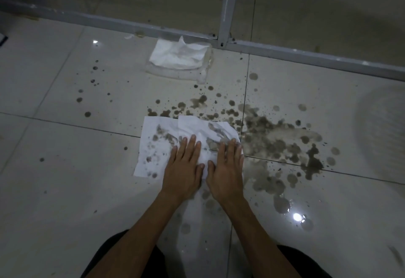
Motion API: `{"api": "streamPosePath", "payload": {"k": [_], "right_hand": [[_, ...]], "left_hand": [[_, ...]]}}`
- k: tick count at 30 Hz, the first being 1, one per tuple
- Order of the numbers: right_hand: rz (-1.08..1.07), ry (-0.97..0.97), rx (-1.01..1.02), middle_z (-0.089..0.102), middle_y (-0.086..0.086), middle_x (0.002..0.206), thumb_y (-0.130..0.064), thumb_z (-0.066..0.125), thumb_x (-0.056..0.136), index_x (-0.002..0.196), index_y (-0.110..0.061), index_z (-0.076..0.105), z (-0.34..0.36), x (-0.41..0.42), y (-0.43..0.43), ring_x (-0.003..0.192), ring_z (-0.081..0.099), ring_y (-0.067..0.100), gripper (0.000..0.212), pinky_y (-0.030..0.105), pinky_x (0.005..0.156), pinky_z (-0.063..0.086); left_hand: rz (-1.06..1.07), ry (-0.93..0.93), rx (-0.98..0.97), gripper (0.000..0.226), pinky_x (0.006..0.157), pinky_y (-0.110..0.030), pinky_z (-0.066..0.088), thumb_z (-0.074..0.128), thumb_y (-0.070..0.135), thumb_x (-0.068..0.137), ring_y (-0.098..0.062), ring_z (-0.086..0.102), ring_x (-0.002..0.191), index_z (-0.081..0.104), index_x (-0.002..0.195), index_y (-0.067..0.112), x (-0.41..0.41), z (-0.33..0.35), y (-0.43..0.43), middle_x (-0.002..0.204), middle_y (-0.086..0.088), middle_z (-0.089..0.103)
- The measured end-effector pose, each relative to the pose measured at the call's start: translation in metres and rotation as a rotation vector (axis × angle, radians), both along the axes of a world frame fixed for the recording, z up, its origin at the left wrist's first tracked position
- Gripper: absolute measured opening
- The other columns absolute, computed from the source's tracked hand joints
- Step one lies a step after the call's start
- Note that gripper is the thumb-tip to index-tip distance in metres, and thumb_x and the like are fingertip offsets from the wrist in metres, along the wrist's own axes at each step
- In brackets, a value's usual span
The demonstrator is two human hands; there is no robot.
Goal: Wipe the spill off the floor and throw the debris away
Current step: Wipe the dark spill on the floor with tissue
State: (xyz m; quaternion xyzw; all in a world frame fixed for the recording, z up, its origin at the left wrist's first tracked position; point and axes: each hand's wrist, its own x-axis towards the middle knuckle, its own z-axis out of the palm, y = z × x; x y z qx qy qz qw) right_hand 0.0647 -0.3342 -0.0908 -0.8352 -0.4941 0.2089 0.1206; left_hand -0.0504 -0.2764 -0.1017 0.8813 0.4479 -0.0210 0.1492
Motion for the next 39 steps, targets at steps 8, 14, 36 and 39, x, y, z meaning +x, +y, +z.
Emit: {"api": "streamPosePath", "payload": {"k": [8,14,36,39], "right_hand": [[-0.026,-0.018,-0.037,-0.013,0.025,0.154,-0.037,0.032,0.097,0.148,-0.006,0.001,0.0,-0.003,0.002,0.141,-0.017,0.04,0.067,0.046,0.115,-0.01],[0.098,0.141,0.014,-0.017,0.019,0.155,-0.026,0.028,0.1,0.144,-0.001,-0.012,0.006,-0.014,0.008,0.143,-0.017,0.029,0.065,0.033,0.116,-0.013],[-0.098,0.29,0.456,0.059,0.016,0.127,0.002,0.048,0.09,0.131,0.0,0.049,0.032,0.041,-0.002,0.117,0.056,0.024,0.042,0.025,0.099,0.042],[-0.16,0.313,0.478,0.059,0.014,0.127,0.002,0.048,0.09,0.131,-0.003,0.049,0.032,0.049,-0.001,0.117,0.056,0.023,0.042,0.03,0.1,0.044]], "left_hand": [[0.407,-0.093,-0.03,0.07,0.119,-0.039,0.001,0.031,0.044,0.093,-0.029,0.0,0.145,0.01,0.146,0.005,-0.024,0.011,0.007,0.157,-0.014,0.005],[0.417,-0.136,-0.161,0.079,0.119,-0.038,-0.006,0.024,0.046,0.088,-0.028,-0.013,0.144,-0.003,0.144,-0.002,-0.023,0.011,0.007,0.155,-0.018,-0.009],[0.448,-0.11,-0.07,0.082,0.117,-0.043,-0.005,0.035,0.049,0.092,-0.037,-0.006,0.143,-0.001,0.144,-0.002,0.03,0.004,-0.014,0.154,-0.025,-0.001],[0.351,-0.114,-0.093,0.077,0.117,-0.039,-0.008,0.035,0.042,0.094,-0.034,-0.011,0.144,-0.006,0.144,-0.001,0.024,0.005,-0.013,0.154,-0.022,-0.008]]}}
